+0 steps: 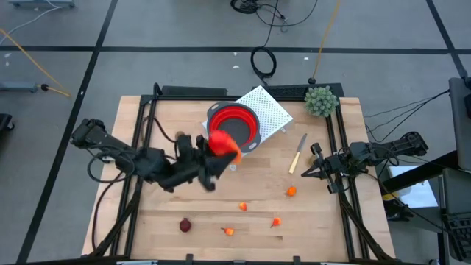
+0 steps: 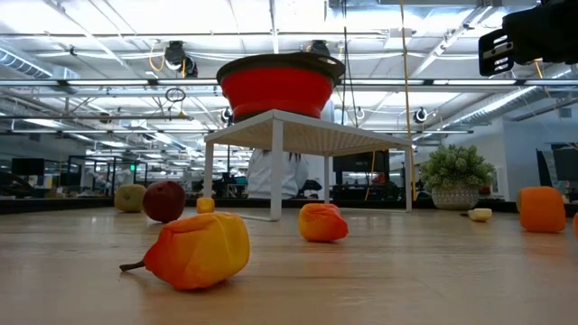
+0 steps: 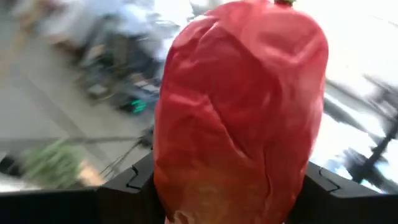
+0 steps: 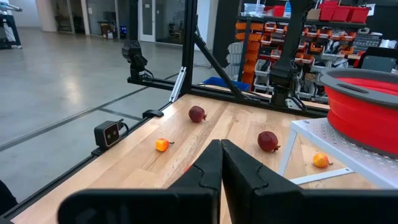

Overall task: Pick & Place Fruit
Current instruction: Put the mango into the red strainer bowl on the shelf

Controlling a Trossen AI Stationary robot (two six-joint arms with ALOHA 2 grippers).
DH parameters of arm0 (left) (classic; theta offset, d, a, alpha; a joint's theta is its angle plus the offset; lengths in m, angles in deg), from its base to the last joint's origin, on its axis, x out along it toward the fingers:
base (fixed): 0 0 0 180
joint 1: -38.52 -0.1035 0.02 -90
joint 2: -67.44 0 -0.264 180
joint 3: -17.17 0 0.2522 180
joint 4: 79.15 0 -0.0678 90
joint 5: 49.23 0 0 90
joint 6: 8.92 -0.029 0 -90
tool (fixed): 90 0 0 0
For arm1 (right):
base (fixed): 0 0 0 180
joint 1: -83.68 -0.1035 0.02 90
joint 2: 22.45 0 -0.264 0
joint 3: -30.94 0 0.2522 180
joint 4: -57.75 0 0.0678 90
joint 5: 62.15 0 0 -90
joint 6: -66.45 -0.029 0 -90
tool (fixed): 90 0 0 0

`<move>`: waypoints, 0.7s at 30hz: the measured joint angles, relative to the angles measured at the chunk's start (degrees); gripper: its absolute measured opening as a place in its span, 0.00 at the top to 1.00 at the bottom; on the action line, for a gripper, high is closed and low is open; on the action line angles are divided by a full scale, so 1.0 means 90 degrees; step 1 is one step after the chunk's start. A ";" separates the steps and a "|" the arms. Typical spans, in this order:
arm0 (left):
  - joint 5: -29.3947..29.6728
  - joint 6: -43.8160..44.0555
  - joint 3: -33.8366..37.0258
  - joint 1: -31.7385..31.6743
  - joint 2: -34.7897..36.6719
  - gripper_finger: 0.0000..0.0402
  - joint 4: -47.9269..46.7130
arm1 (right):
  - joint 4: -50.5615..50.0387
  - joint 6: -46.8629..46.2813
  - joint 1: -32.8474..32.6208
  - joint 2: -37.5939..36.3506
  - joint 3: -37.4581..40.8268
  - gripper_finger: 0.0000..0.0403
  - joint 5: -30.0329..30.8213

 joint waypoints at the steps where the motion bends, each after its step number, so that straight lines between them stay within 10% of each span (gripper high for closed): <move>1: 0.0268 0.0391 0.0001 -0.0035 0.0000 0.44 -0.0113 | -0.0001 0.0000 0.0001 0.0000 0.0000 1.00 0.0000; 12: 0.0819 0.2140 0.0002 -0.0627 0.0000 0.38 -0.0371 | -0.0002 0.0032 -0.0001 0.0000 0.0000 1.00 0.0073; 21: -0.0265 0.2134 0.0002 -0.1537 0.0000 0.38 -0.1183 | -0.0002 0.0027 0.0002 0.0000 0.0000 1.00 0.0512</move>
